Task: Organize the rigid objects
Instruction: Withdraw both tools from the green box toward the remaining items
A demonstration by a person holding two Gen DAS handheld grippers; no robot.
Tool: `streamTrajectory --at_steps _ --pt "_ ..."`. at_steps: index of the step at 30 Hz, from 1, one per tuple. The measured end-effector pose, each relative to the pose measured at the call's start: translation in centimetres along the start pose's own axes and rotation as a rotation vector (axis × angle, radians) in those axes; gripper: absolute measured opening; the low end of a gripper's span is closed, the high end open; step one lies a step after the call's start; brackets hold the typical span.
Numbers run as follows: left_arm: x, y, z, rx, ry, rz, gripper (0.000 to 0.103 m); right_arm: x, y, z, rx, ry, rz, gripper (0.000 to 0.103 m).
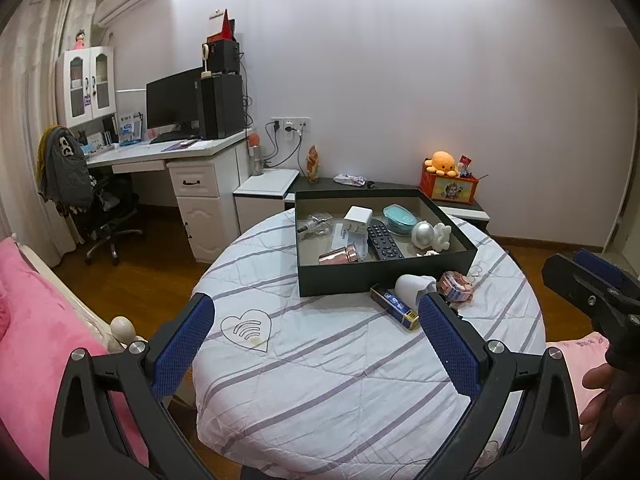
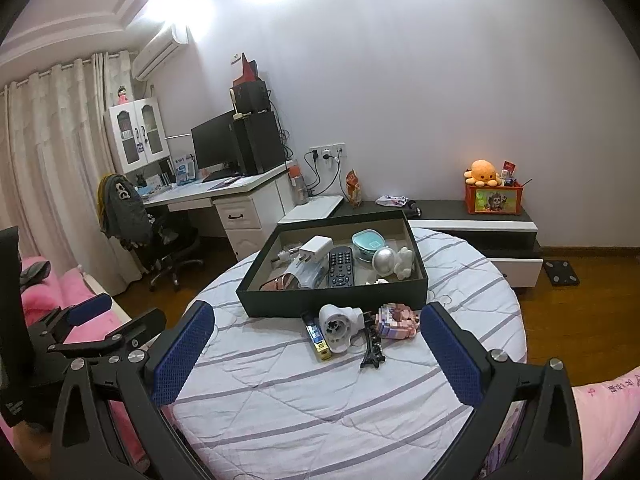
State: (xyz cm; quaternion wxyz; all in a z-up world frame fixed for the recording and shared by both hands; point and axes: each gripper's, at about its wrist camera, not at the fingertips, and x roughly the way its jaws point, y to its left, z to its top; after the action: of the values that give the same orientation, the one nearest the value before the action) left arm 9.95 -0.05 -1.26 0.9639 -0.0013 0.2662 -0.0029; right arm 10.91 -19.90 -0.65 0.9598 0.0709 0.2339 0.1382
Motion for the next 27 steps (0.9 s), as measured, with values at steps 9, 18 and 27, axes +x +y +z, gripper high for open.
streamTrajectory --at_steps 9,18,27 --pt "0.8 -0.4 -0.3 0.002 0.029 0.0 0.103 0.8 -0.3 -0.3 0.011 0.025 -0.016 0.103" --pt "5.0 -1.9 -0.7 0.017 0.11 -0.019 0.103 5.3 -3.3 -1.0 0.06 0.146 -0.094 0.103" --pt "12.3 -4.2 -1.0 0.008 0.224 -0.061 0.103 12.2 -7.8 -2.2 0.111 0.318 -0.177 0.103"
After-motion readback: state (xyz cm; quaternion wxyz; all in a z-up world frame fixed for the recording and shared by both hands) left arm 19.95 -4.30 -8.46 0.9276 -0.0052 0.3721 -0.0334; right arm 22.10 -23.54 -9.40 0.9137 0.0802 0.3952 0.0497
